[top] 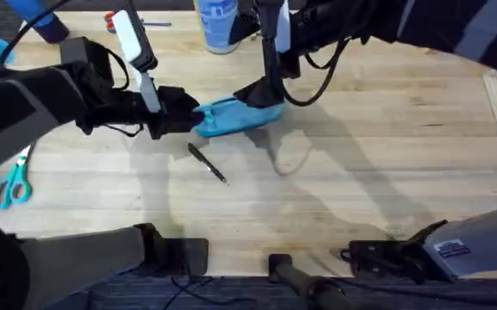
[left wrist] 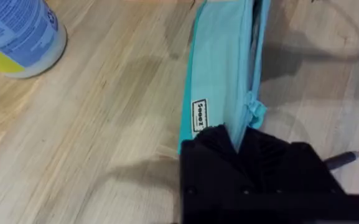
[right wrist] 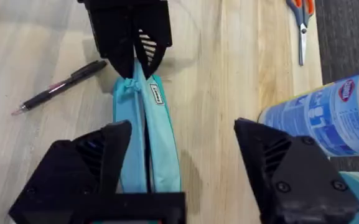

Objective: Unzip the bag, pick up the pens from the table one at a time and place them inside, then zip the bag closed.

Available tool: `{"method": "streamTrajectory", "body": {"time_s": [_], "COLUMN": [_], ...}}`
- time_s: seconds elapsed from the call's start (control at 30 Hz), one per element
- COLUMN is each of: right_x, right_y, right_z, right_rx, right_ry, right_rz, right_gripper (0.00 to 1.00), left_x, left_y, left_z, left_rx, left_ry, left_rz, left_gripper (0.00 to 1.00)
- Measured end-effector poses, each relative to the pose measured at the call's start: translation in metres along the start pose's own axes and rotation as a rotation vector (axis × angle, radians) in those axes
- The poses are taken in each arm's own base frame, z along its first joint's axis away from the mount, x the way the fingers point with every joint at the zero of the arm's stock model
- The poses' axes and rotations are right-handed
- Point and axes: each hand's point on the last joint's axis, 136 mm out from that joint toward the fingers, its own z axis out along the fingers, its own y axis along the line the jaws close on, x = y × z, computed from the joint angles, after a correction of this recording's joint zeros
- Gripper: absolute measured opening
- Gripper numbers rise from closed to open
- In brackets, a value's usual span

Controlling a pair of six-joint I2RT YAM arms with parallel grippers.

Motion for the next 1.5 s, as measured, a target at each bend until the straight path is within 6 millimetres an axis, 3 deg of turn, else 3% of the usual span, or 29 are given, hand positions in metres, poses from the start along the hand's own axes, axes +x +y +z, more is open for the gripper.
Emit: {"method": "streamTrajectory", "body": {"time_s": [0.1, 0.2, 0.23, 0.73, 1.17, 1.5], "right_x": [0.000, 0.000, 0.000, 0.001, 0.006, 0.006], "right_y": [0.000, 0.000, 0.000, 0.002, 0.010, 0.010], "right_z": [0.000, 0.000, 0.000, 0.000, 0.000, 0.000], "right_rx": [0.000, 0.000, 0.000, -0.007, -0.038, -0.038], "right_ry": [0.000, 0.000, 0.000, 0.005, 0.024, 0.024], "right_rz": [0.000, 0.000, 0.000, 0.006, 0.033, 0.033], "right_gripper": [0.995, 0.996, 0.996, 0.996, 0.996, 0.996], "left_x": [-0.001, -0.001, -0.001, -0.003, -0.056, -0.074], "left_y": [0.000, -0.001, -0.001, -0.025, -0.012, -0.047], "left_z": [0.000, 0.000, 0.000, -0.010, -0.084, -0.120], "left_rx": [0.001, 0.003, 0.006, 0.104, -0.079, -0.171], "left_ry": [-0.004, -0.005, -0.004, 0.047, 0.223, 0.266], "left_rz": [-0.006, -0.006, -0.013, -0.146, -0.086, -0.179], "left_gripper": [0.441, 0.908, 0.971, 0.993, 0.995, 0.996]}}
